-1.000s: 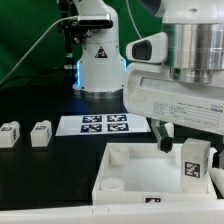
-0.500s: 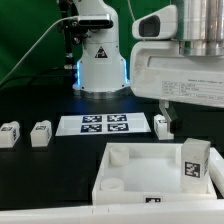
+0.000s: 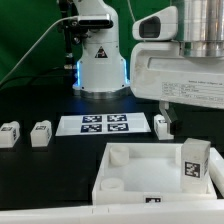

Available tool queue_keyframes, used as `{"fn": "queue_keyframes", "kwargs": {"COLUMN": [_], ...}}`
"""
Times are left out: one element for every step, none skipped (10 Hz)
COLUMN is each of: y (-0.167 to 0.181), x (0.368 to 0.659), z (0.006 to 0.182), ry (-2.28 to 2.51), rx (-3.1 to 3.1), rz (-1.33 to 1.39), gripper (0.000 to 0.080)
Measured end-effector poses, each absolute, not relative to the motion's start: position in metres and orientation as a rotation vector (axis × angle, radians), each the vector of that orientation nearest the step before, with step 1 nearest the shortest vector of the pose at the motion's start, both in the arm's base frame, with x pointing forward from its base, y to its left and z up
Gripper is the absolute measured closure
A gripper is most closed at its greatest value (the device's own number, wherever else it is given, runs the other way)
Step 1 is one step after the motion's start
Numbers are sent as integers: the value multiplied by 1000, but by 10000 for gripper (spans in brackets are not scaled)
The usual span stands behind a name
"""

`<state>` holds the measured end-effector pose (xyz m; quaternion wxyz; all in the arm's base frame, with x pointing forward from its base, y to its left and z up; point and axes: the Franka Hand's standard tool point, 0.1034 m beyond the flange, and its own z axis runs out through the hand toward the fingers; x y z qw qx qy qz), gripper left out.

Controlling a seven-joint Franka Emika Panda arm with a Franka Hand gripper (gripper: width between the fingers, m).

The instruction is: Assemble one leg

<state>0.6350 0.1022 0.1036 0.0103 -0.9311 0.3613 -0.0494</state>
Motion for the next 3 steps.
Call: {"fn": "queue_keyframes", "kwargs": {"y": [102,102,102], "x": [635,635,635], "z": [104,103,103], "ry": [1128,1128,1128], "rx": [-2906,-2906,-2906], "rz": [-154,-154,-154], "gripper": [151,151,151]}}
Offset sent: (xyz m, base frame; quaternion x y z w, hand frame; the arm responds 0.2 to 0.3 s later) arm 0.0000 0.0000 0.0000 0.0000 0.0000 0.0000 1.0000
